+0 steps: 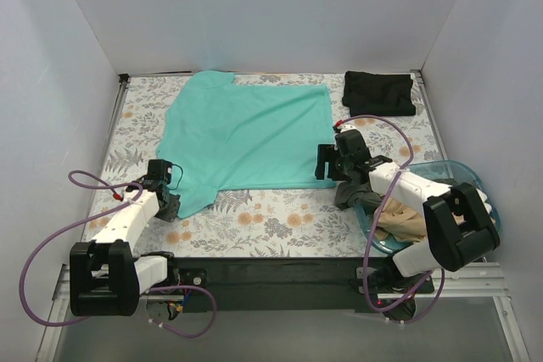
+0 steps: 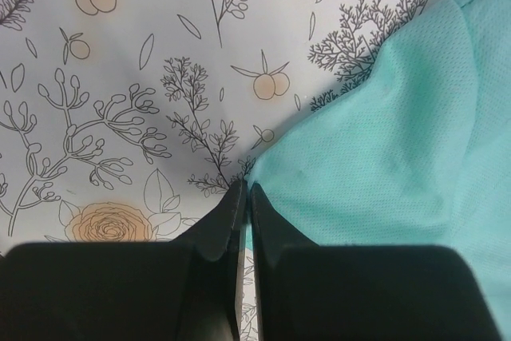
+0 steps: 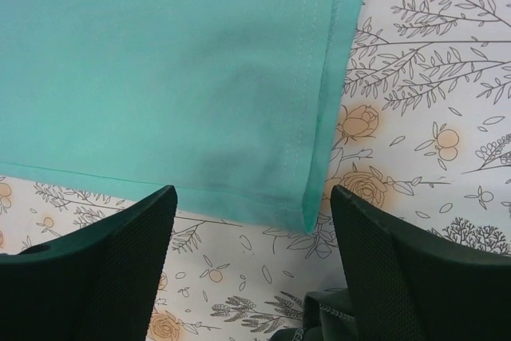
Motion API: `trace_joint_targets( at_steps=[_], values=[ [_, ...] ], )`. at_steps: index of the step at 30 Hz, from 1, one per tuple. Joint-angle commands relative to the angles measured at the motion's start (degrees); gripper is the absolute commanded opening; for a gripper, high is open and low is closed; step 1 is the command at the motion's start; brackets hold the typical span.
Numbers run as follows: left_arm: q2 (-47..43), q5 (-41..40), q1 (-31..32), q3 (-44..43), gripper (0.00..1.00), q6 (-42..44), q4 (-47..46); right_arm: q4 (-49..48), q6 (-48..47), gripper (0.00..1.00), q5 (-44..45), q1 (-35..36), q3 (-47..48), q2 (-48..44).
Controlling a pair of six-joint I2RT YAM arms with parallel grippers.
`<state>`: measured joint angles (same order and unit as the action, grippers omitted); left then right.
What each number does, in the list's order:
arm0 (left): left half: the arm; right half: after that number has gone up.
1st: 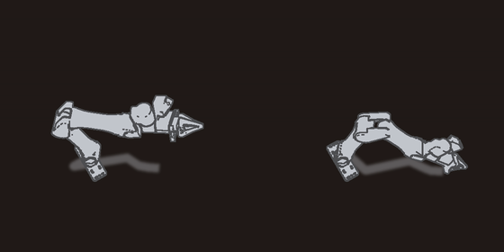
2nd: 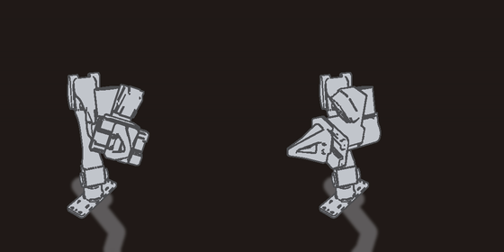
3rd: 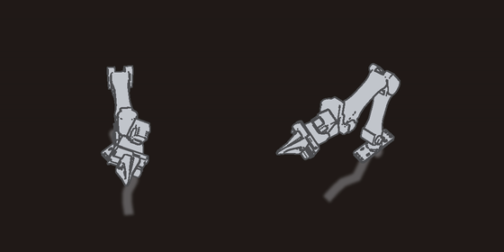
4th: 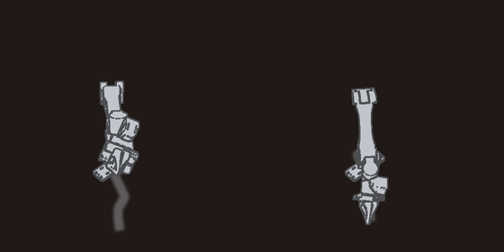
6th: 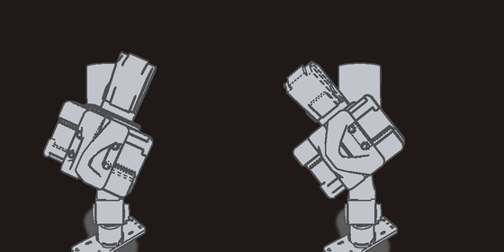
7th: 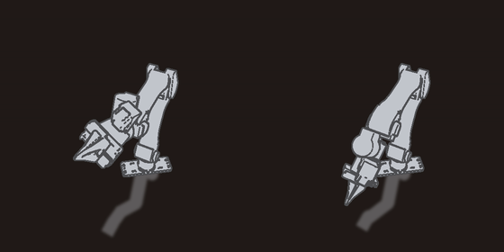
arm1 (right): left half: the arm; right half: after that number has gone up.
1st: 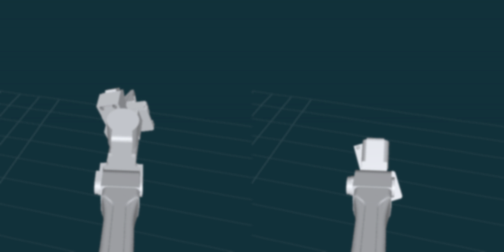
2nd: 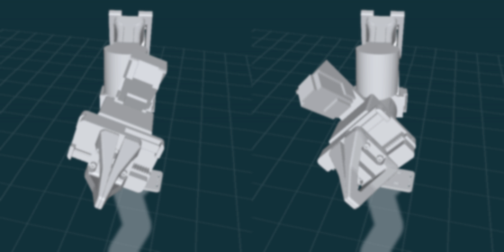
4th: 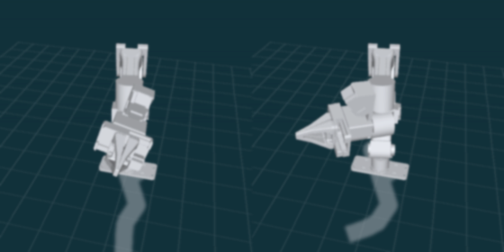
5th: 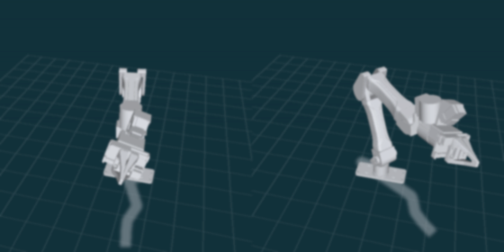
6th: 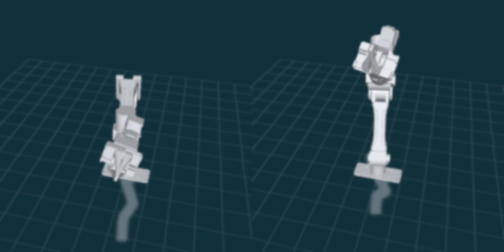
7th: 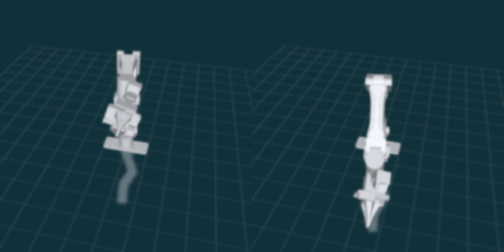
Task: Fold and stack the t-shirts
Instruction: Flatten the tshirt out
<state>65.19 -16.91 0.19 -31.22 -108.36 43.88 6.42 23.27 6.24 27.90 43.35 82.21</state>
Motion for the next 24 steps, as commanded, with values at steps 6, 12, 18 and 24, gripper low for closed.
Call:
trace_joint_targets(
  at_steps=[6,12,18,24],
  values=[
    [0.38,-0.85,-0.01,-1.74,0.00,0.69,-1.08,4.57,-0.06,0.77,-1.32,-1.27,0.50,4.35],
    [-0.06,-0.59,-0.10,-1.91,0.00,0.78,-1.51,7.29,-0.94,0.70,0.17,-1.36,2.96,6.99],
    [-0.50,-0.58,-0.01,-2.61,0.00,0.95,-1.51,7.74,-0.85,0.57,2.37,-1.36,3.58,7.43],
    [-1.64,-0.32,-0.10,-3.84,0.00,1.57,-1.25,7.47,-1.56,0.32,1.93,-1.27,4.90,8.40]
  ],
)
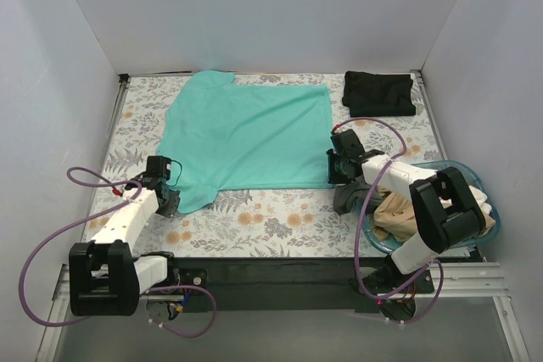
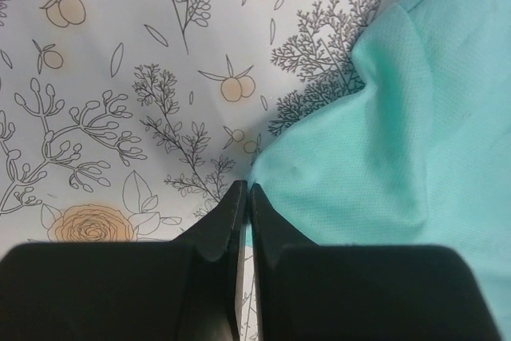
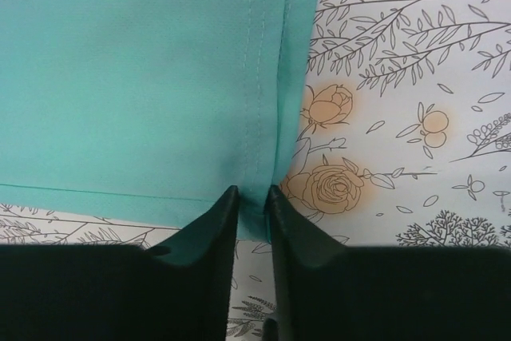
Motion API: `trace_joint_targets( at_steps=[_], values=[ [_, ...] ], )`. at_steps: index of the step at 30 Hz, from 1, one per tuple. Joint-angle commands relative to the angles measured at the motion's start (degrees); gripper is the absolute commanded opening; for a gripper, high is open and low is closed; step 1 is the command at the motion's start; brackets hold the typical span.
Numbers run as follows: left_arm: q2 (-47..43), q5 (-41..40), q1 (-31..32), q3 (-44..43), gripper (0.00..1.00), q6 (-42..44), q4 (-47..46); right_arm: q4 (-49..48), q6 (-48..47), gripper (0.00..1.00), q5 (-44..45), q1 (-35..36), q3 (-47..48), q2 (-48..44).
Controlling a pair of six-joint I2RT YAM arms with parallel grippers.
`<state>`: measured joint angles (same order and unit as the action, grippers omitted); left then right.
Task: Fold and stack the t-shirts
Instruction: Flatten the tshirt out
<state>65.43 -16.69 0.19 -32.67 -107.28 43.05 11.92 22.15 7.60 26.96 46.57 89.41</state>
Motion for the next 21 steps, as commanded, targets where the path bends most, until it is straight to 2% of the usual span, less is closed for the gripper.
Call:
trace_joint_targets(
  at_steps=[1,3,4,6,7,14,21],
  values=[
    [-2.41,-0.45,-0.10,-3.01,0.00,0.50,-0.25,1.96,-0.62,0.25,0.23,-0.33,1.95,1.21],
    [-3.20,-0.54,-0.10,-3.72,0.00,0.41,1.07,2.05,-0.79,0.22,-1.17,-0.42,2.30,0.77],
    [-4.07,-0.71,-0.01,-4.50,0.00,0.32,1.77,2.05,-0.97,0.16,-1.70,-0.42,2.21,0.33],
    [-5.39,-1.59,-0.10,-4.95,0.00,-0.29,3.70,2.05,-0.88,0.09,-2.06,-0.42,1.42,-0.98],
    [-6.10,-1.94,-0.01,-4.95,0.00,-0.55,4.41,2.05,-0.88,0.02,-2.06,-0.33,1.07,-1.42],
    [-11.81,-0.19,-0.10,-2.93,0.00,-1.96,6.17,1.96,-1.85,0.01,-5.56,-0.33,-1.56,-6.25],
    [-15.24,-1.33,-0.10,-5.73,0.00,-2.93,11.27,2.93,-2.20,0.01,-7.16,-0.33,-3.59,-14.86]
  ],
)
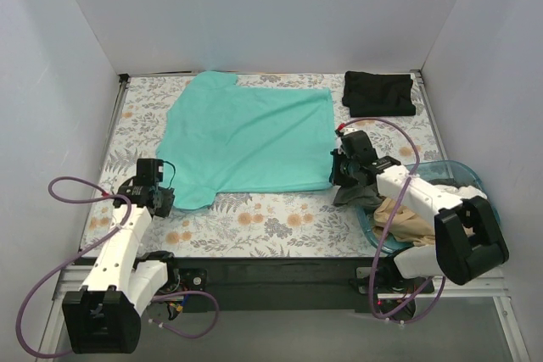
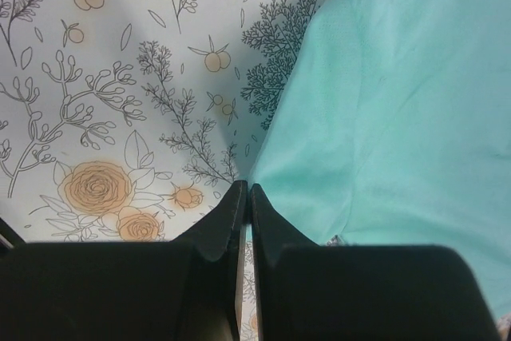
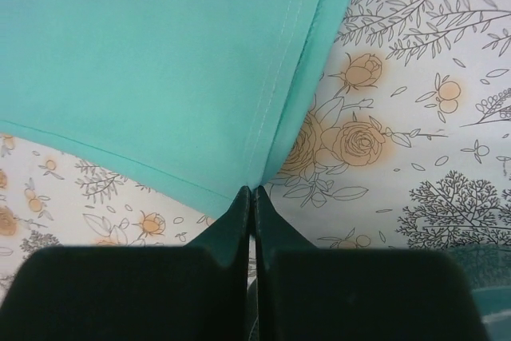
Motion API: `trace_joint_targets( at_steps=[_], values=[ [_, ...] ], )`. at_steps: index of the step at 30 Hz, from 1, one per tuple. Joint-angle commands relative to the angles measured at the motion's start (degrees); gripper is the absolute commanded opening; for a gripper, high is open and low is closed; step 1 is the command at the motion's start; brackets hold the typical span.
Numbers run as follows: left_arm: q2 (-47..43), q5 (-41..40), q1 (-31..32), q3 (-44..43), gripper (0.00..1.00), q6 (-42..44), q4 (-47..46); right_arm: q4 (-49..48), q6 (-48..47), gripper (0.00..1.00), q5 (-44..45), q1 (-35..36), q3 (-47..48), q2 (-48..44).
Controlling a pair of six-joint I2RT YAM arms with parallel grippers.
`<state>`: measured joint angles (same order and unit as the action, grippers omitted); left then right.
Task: Fold and stack the t-shirts
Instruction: Flatten the tshirt out, then fold the tshirt
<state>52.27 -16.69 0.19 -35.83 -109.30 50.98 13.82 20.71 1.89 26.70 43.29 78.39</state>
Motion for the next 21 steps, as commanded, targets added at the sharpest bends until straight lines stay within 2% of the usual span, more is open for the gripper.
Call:
trace_joint_targets(
  at_steps=[1,6,12,21],
  values=[
    [-3.22,-1.59,-0.10,-3.27,0.00,-0.83,3.68,1.46,-0.67,0.01,-1.45,0.02,0.21,-4.55],
    [-6.65,-2.21,-0.10,-5.56,0.00,-1.62,7.11,4.98,-0.58,0.01,-2.15,-0.07,1.10,-7.81],
    [-9.29,-1.07,-0.10,-4.16,0.00,-1.97,7.91,5.42,0.21,0.01,-2.86,0.02,-1.28,-8.96],
    [-5.61,1.39,-0.10,-5.82,0.00,1.01,0.35,5.07,-0.49,0.01,-2.15,-0.07,1.79,-5.71]
  ],
)
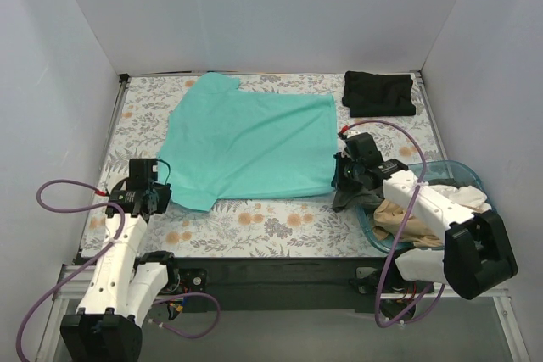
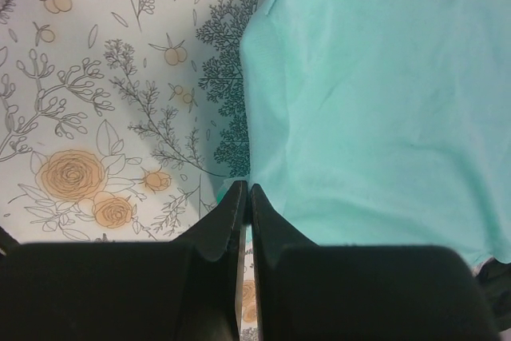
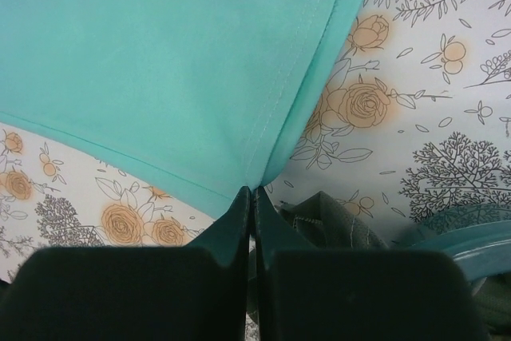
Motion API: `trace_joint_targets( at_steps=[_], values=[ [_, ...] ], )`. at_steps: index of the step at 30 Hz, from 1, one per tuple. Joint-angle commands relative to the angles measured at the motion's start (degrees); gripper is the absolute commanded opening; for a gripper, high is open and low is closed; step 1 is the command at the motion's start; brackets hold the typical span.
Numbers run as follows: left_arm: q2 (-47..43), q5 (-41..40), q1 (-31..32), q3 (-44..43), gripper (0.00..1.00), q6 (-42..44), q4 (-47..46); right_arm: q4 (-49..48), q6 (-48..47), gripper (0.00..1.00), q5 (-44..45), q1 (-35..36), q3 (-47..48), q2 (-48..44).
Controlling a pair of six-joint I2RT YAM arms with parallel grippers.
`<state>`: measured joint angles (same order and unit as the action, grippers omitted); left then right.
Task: Fold and stack the t-shirts
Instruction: Fold the tshirt
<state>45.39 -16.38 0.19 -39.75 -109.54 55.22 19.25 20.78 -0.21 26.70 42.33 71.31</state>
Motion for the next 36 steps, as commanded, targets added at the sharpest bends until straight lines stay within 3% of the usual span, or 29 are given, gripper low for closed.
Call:
trace_joint_targets(
  at_steps=[1,17,36],
  values=[
    [2.85,1.70,-0.01,-2.17,0.00,1.60,-4.76,-0.35,-0.56,0.01,-0.06,-0.15,3.89,1.90],
    [19.82,3.46,-0.01,-12.71,0.00,4.24,-17.59,-0.08,-2.76,0.01,-1.37,-4.99,15.24,10.86],
    [37.22,2.76,-0.10,-26.25,0.00,7.23,-23.58,-0.17,-4.69,0.01,-7.09,-10.44,27.63,22.64]
  ],
)
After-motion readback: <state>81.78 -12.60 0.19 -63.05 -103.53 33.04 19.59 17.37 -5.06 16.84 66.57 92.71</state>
